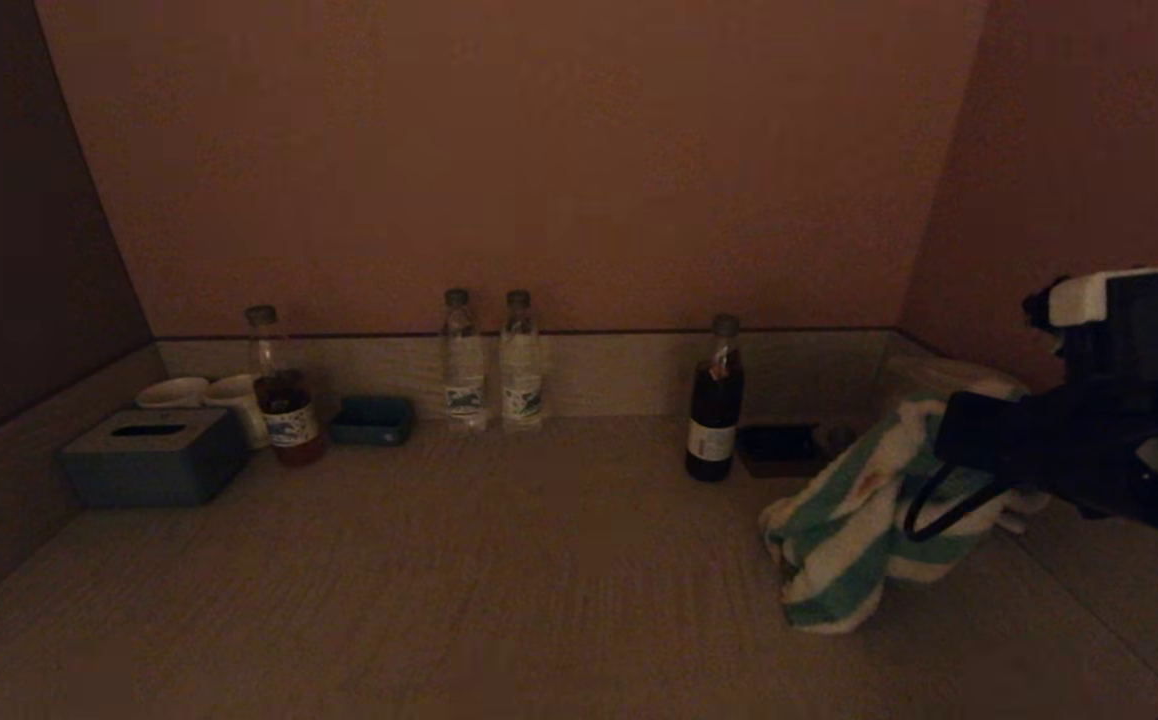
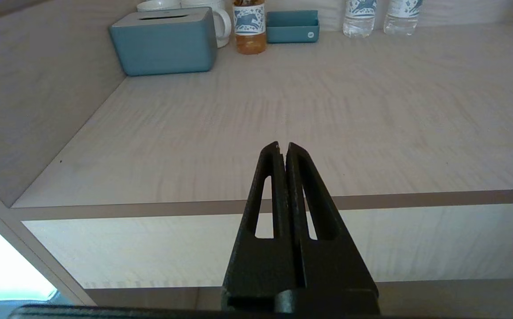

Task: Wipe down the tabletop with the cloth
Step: Place the tablecloth

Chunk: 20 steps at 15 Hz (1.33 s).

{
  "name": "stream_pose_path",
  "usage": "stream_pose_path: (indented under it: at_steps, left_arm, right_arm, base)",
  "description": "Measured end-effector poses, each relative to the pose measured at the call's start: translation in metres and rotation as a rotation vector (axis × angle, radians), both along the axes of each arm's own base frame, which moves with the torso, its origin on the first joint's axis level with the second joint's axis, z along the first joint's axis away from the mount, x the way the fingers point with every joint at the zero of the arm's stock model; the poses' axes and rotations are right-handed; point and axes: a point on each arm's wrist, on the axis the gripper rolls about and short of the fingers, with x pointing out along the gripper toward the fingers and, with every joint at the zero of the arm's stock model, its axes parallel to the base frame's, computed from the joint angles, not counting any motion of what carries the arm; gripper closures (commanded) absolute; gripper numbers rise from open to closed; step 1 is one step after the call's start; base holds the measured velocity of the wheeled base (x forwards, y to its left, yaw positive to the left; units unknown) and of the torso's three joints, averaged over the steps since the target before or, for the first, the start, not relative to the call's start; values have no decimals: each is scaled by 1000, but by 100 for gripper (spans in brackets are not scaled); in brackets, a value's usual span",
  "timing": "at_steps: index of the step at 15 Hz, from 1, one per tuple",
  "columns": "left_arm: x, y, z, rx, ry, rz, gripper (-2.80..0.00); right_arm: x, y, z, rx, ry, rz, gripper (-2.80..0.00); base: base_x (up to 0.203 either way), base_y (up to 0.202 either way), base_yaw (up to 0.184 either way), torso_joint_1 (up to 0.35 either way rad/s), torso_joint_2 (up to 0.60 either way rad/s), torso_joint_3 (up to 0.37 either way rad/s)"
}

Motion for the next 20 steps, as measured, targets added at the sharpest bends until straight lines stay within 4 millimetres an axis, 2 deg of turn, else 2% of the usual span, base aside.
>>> stream_pose_path:
  at_steps: [6, 20]
  left_arm:
    - [0, 0, 0, 0, 0, 0, 0]
    - [0, 0, 0, 0, -1, 1, 0]
  right_arm:
    - [-23, -2, 0, -44, 4, -52, 0]
    - [-29, -8, -8, -111, 27, -181, 0]
  base:
    - [0, 0, 0, 0, 0, 0]
    - [0, 0, 0, 0, 0, 0]
